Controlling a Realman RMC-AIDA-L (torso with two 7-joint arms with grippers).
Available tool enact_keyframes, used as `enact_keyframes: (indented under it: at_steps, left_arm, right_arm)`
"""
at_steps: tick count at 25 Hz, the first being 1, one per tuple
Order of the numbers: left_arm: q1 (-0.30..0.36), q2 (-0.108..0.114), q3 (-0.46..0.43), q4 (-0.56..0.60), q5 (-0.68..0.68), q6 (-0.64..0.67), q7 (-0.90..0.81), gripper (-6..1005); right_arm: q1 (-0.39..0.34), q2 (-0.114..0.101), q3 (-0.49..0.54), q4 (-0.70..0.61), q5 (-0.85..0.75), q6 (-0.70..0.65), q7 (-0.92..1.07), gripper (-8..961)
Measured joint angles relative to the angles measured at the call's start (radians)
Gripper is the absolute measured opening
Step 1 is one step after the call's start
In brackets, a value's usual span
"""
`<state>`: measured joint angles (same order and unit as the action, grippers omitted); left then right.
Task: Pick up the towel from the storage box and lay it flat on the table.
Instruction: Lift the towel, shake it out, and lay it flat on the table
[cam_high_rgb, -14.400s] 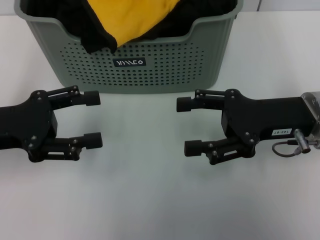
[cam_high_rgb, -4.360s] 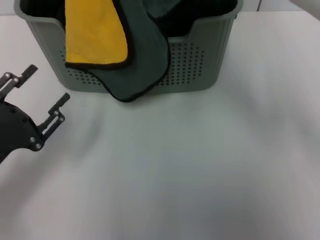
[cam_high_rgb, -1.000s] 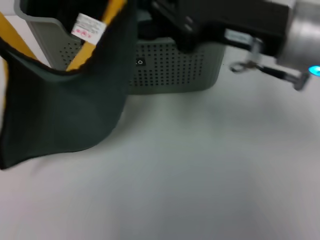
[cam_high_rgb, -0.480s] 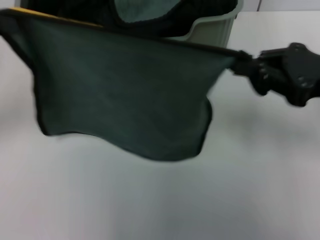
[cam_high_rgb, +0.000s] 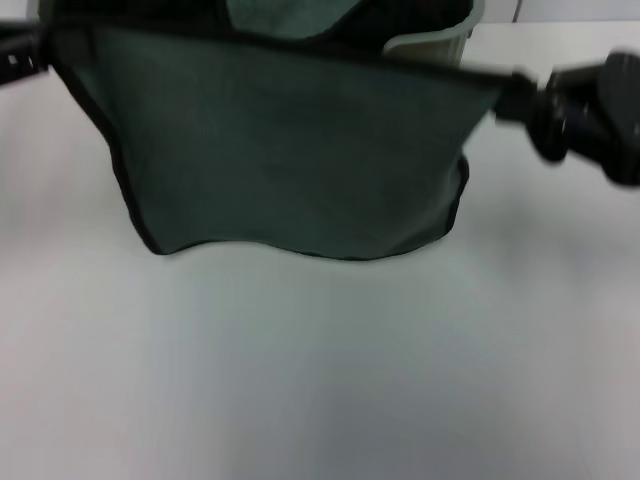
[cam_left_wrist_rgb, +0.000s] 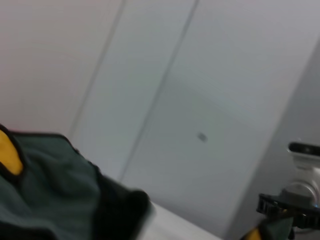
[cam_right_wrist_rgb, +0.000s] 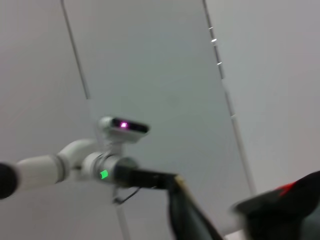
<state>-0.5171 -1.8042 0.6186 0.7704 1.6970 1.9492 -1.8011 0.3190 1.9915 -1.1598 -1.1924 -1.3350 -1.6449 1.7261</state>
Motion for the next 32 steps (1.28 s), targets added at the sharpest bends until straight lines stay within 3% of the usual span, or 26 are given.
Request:
enact_keyframes:
  at_steps: [4,7,11,14,17,20,22,25,32]
  left_arm:
    - [0.028,-0.005,0.068,0.034,0.007,0.073,0.005,15]
    - [0.079,-0.004,0.158,0.078,-0.052,0.087,0.007,15]
    - [0.136,0.052,0.335,0.097,-0.263,0.088,-0.014,15]
    - [0.144,0.062,0.372,0.100,-0.304,0.085,-0.029,15]
    - [0.103,0.006,0.309,0.044,-0.159,0.000,-0.045,14]
    - [0.050,-0.059,0.214,-0.028,0.130,-0.129,-0.041,14]
    - [0.019,-0.082,0.158,-0.059,0.286,-0.202,-0.038,14]
    - [-0.001,-0.091,0.123,-0.070,0.386,-0.264,-0.043,14]
    - [0.006,-0.083,0.119,-0.066,0.427,-0.365,-0.061,15]
  right_arm:
    - [-0.026,0.014,-0.023,0.003,-0.019,-0.157,0.003,96]
    - [-0.070,0.013,-0.017,-0.041,0.043,-0.241,0.017,98]
    - [-0.140,0.002,0.077,-0.105,0.116,-0.282,0.058,100]
    - [-0.129,0.003,0.073,-0.035,0.033,-0.242,0.074,101]
    - [-0.059,0.009,-0.040,0.131,-0.076,-0.142,0.059,103]
    - [0.026,0.022,-0.126,0.290,-0.146,-0.019,0.021,105]
    - [0.066,0.028,-0.135,0.332,-0.164,0.042,0.010,106]
    - [0.092,0.028,-0.131,0.335,-0.168,0.090,0.008,107]
    - [0.134,0.022,-0.126,0.326,-0.210,0.213,0.008,111]
